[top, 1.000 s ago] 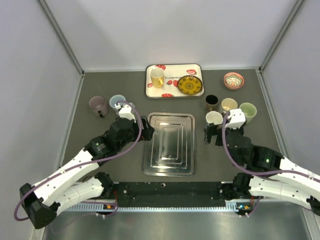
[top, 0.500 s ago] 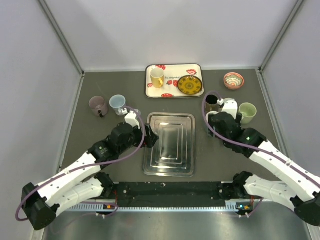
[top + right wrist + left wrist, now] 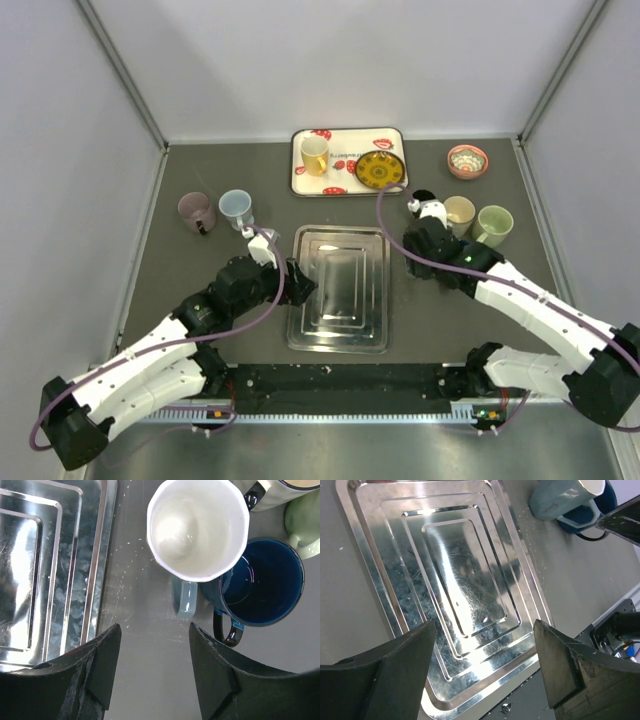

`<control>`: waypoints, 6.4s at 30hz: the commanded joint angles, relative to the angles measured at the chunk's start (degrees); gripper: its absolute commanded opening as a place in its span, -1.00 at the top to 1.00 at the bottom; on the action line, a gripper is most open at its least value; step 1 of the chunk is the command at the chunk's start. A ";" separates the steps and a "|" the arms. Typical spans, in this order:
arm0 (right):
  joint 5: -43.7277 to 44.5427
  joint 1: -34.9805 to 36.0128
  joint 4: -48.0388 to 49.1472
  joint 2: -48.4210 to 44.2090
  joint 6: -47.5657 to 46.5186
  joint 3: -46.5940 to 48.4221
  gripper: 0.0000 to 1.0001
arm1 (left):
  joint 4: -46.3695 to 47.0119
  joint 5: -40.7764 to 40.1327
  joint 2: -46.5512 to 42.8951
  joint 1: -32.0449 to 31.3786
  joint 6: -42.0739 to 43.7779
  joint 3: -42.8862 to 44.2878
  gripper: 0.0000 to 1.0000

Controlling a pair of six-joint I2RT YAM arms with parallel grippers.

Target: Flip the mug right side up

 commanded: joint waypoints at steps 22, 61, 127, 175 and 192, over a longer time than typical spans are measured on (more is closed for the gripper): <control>-10.18 -12.67 10.57 8.15 -3.80 -1.08 -0.12 | 5.05 3.85 3.33 0.06 1.20 0.10 -0.65; -10.97 -12.86 7.07 2.89 -3.97 1.81 1.00 | 6.45 2.35 5.18 0.15 -1.62 -0.69 -0.62; -54.30 -1.78 83.00 -11.35 44.89 -21.73 1.00 | 107.88 8.42 30.32 2.70 -36.68 -10.89 -0.26; -63.09 -1.95 57.87 -12.05 28.81 -12.07 0.09 | 94.44 22.92 20.30 3.75 -29.58 -7.63 1.00; -35.95 -1.86 14.10 -25.31 4.73 -6.70 -0.23 | 20.99 -0.95 3.06 3.67 4.25 7.03 1.00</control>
